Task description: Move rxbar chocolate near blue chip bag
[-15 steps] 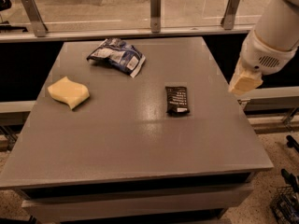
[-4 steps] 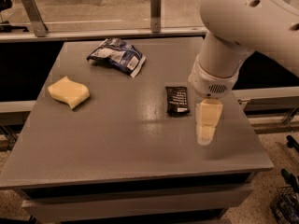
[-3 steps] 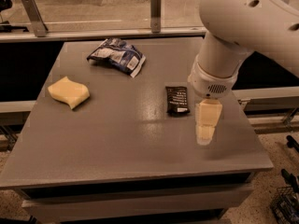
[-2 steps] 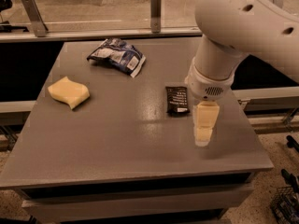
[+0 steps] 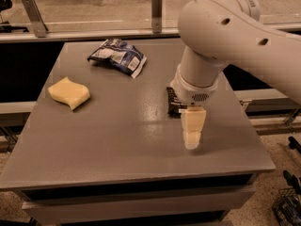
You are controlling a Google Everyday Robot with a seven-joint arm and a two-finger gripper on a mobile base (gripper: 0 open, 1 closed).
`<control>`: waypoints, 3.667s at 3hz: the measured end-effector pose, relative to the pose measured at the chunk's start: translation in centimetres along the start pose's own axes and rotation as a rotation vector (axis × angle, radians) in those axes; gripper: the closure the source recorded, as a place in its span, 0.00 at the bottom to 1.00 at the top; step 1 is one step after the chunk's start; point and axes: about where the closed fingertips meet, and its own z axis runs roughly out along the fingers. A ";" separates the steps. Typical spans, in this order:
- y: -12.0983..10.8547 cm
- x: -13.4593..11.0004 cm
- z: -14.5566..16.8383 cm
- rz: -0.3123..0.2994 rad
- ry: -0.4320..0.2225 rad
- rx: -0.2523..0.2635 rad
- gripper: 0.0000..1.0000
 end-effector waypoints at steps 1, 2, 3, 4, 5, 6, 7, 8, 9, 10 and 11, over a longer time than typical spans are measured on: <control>-0.8 -1.2 0.6 -0.045 -0.019 0.014 0.18; -1.7 -2.0 0.6 -0.086 -0.040 0.030 0.41; -2.3 -2.3 -0.1 -0.117 -0.048 0.053 0.65; -2.7 -1.9 -0.5 -0.131 -0.049 0.077 0.88; -2.9 -1.6 -0.8 -0.139 -0.044 0.092 1.00; -2.9 -1.6 -0.8 -0.140 -0.044 0.093 1.00; -2.9 -2.0 -0.8 -0.155 -0.023 0.088 0.97; -2.9 -1.9 -0.8 -0.155 -0.011 0.074 0.79; -2.9 -1.8 -1.1 -0.144 -0.003 0.061 0.55; -2.8 -1.8 -1.5 -0.140 0.000 0.055 0.32; -2.8 -1.7 -1.9 -0.136 0.002 0.052 0.09</control>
Offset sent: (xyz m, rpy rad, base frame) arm 0.0248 0.0326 0.0011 0.0502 -0.0541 0.1410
